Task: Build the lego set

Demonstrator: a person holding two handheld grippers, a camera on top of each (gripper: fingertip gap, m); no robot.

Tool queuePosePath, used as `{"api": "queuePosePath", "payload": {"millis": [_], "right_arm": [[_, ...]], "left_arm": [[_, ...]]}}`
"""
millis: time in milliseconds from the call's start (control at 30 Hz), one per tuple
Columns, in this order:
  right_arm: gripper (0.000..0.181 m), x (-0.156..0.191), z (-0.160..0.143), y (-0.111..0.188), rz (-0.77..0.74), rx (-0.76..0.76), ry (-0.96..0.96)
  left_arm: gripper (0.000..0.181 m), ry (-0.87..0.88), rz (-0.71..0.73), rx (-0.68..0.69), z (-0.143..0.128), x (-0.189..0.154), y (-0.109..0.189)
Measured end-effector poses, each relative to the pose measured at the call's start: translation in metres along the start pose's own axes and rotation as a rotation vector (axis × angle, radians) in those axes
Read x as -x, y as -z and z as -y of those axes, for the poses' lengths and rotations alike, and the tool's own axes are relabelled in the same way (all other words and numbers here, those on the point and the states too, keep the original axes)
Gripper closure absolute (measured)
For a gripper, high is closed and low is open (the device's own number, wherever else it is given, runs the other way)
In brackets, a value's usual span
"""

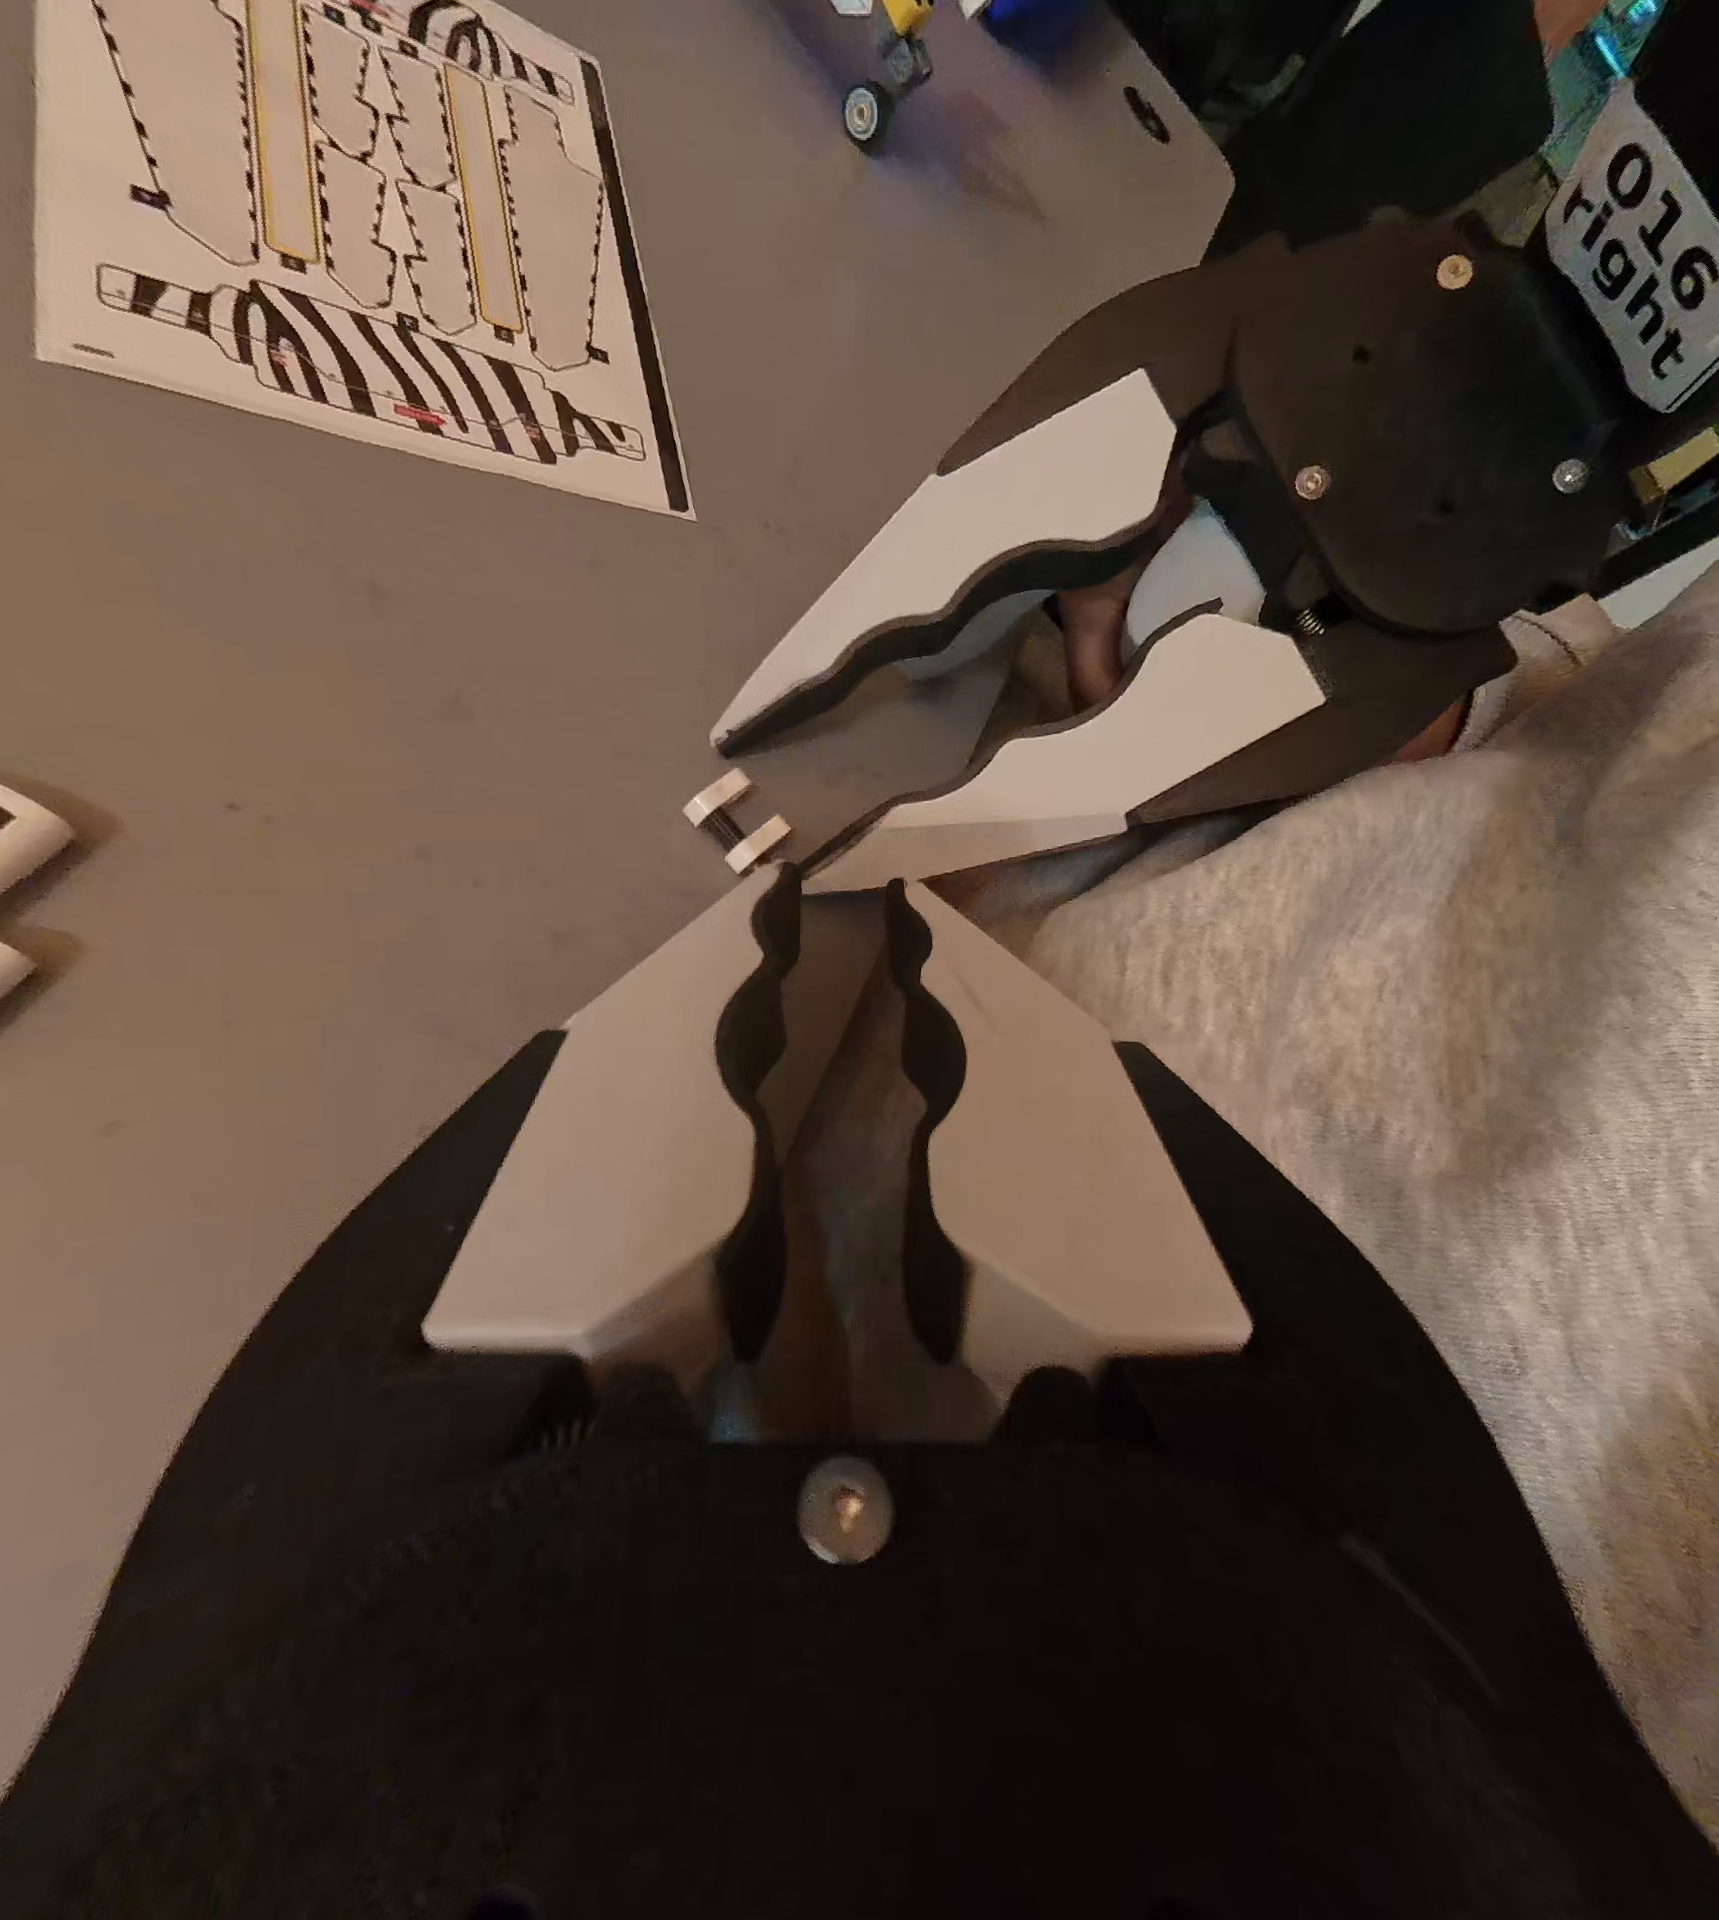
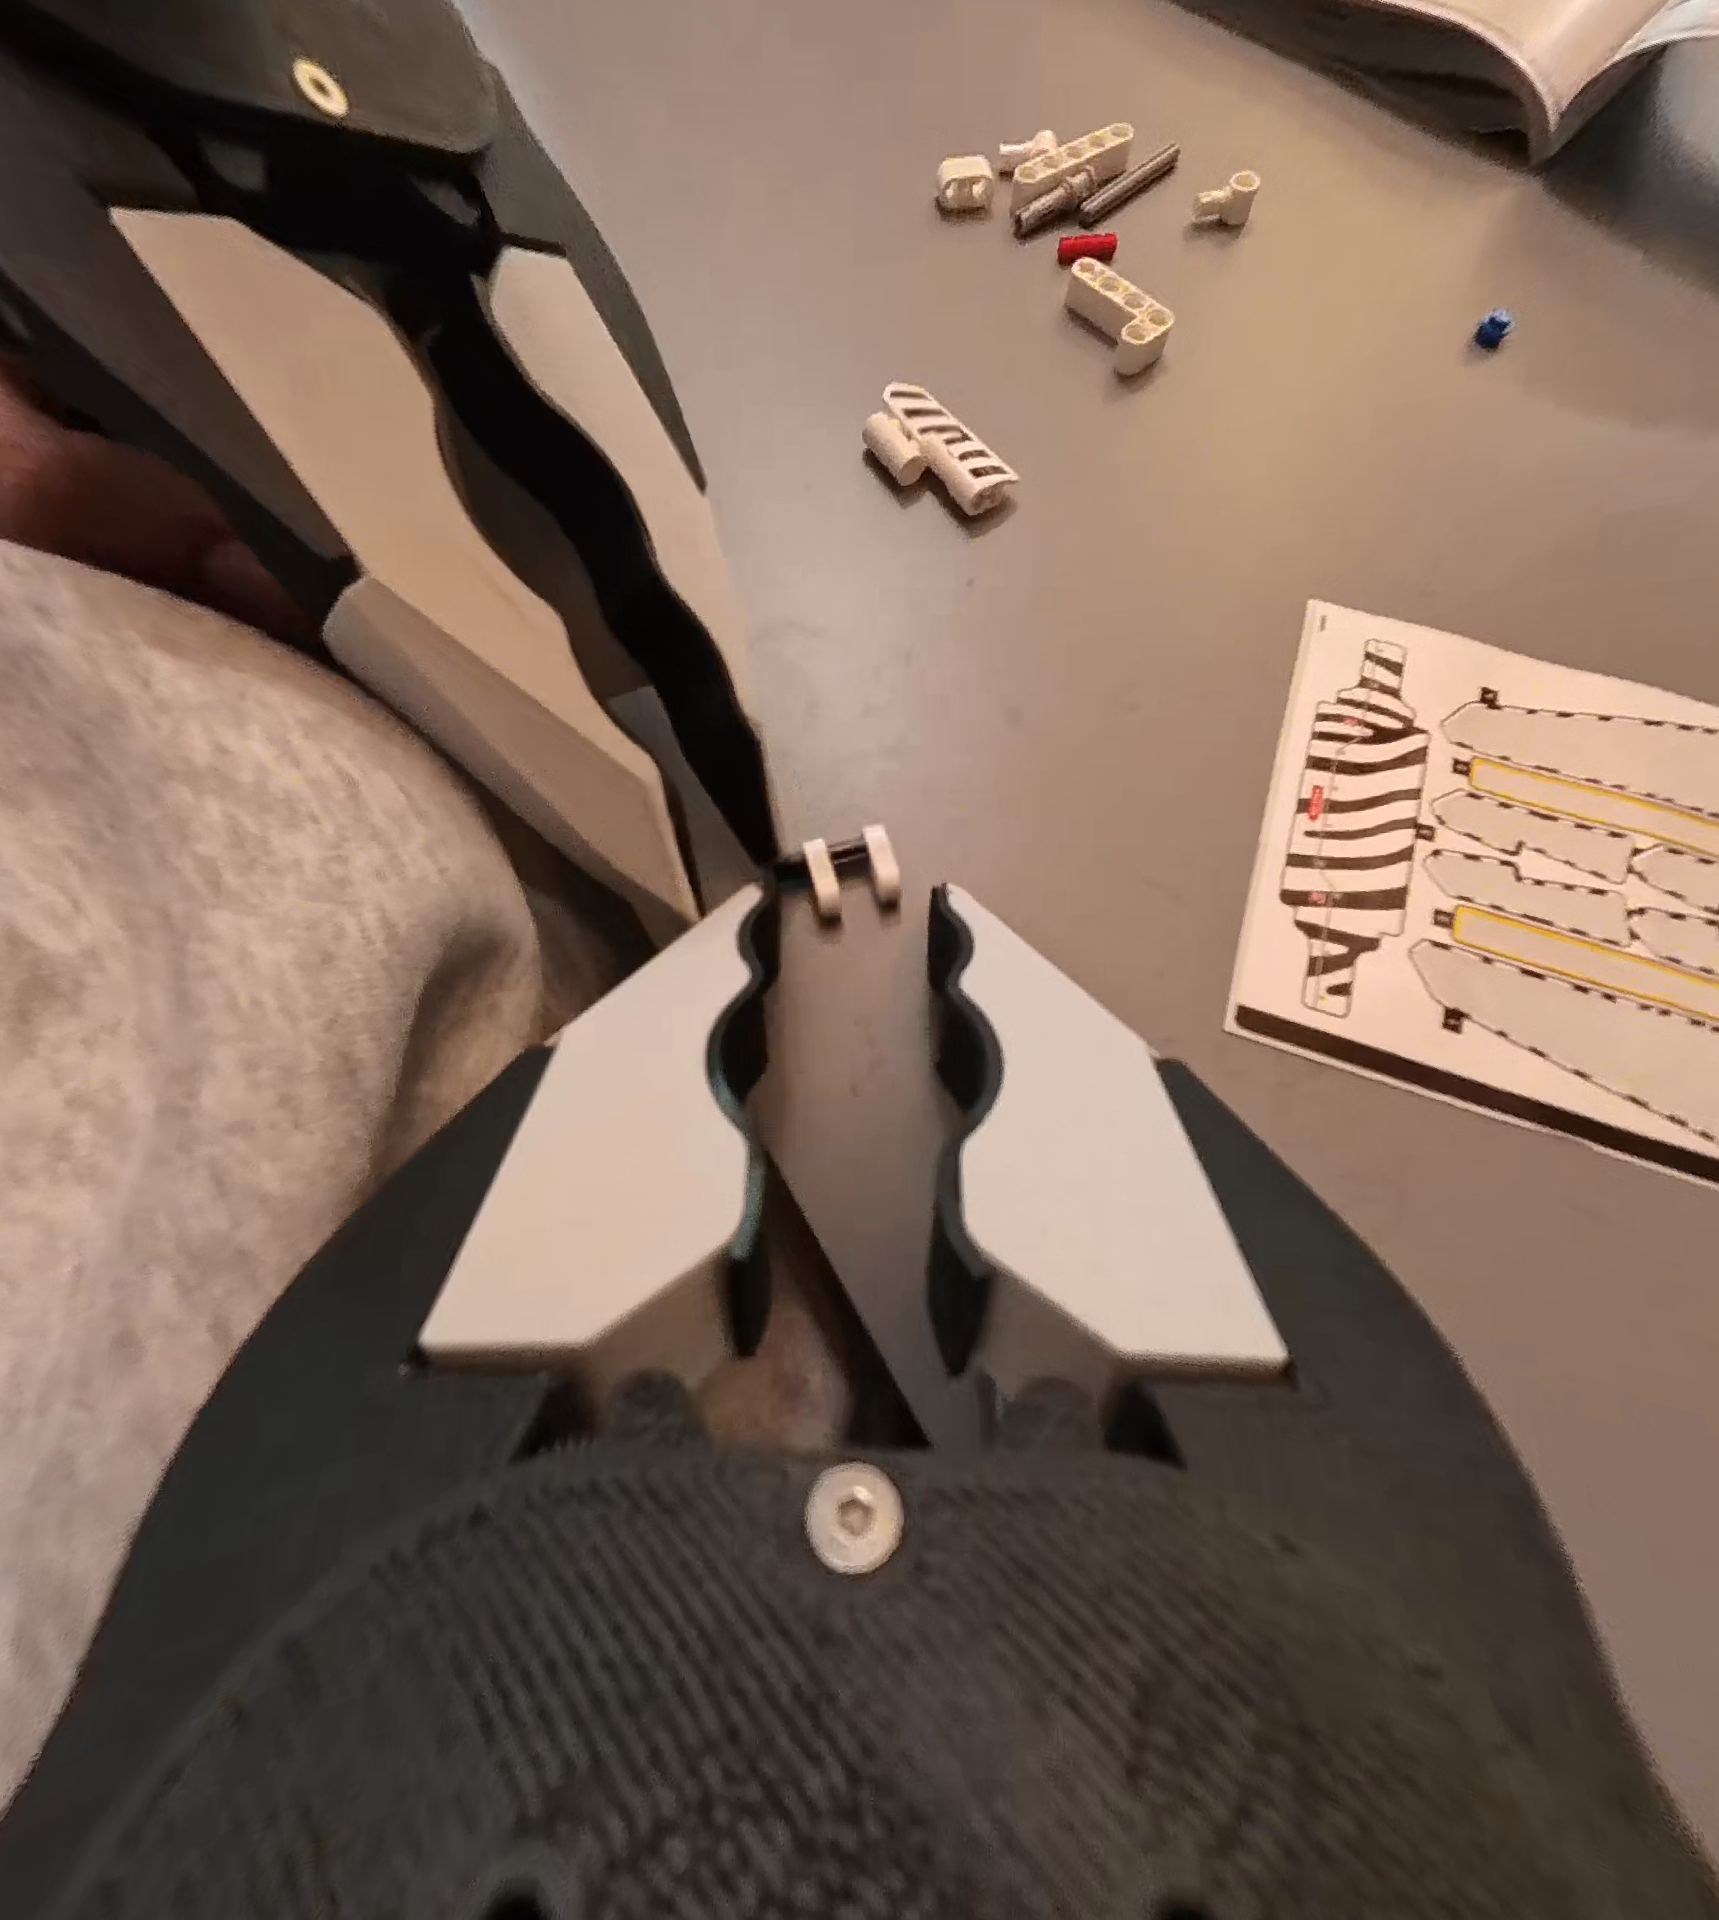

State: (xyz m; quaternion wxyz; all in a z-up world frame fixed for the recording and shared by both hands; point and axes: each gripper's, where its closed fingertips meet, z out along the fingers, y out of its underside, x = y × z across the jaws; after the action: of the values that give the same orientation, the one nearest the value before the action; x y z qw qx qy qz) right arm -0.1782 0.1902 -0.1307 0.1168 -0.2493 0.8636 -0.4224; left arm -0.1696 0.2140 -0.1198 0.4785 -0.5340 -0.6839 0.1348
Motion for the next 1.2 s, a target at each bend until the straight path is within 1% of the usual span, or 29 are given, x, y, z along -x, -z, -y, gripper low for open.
{"api": "queuePosePath", "payload": {"millis": [67, 167, 233, 333, 433, 533, 667, 833, 1033, 1200], "right_arm": [[0.156, 0.001, 0.001, -0.001, 0.006, -0.004, 0.002], [0.155, 0.001, 0.002, -0.002, 0.021, -0.008, 0.042], [0.151, 0.001, 0.003, -0.002, 0.021, -0.005, 0.099], [0.152, 0.002, 0.004, -0.003, 0.057, 0.017, 0.129], [0.156, 0.004, 0.004, -0.004, 0.099, 0.036, 0.124], [0.160, 0.005, 0.004, -0.005, 0.117, 0.060, 0.140], [0.165, 0.006, 0.005, -0.006, 0.118, 0.091, 0.159], [0.166, 0.006, 0.005, -0.007, 0.102, 0.124, 0.161], [0.167, 0.006, 0.004, -0.006, 0.071, 0.138, 0.187], [0.167, 0.007, 0.004, -0.006, 0.085, 0.151, 0.178]], "left_arm": [[0.166, -0.004, -0.003, -0.003, 0.000, 0.000, 0.001], [0.165, -0.001, -0.001, -0.002, 0.000, 0.002, 0.002], [0.162, -0.011, 0.018, 0.004, 0.001, 0.005, 0.004], [0.158, -0.055, 0.075, 0.028, 0.000, 0.013, 0.007], [0.161, -0.091, 0.103, 0.042, -0.001, 0.016, 0.007], [0.171, -0.084, 0.110, 0.033, -0.001, 0.016, 0.005], [0.181, -0.051, 0.067, 0.014, 0.000, 0.013, 0.002], [0.181, -0.018, 0.047, -0.006, 0.002, 0.013, 0.003], [0.181, -0.027, 0.054, -0.014, 0.002, 0.013, 0.003], [0.181, -0.044, 0.077, -0.022, 0.004, 0.015, 0.002]]}}
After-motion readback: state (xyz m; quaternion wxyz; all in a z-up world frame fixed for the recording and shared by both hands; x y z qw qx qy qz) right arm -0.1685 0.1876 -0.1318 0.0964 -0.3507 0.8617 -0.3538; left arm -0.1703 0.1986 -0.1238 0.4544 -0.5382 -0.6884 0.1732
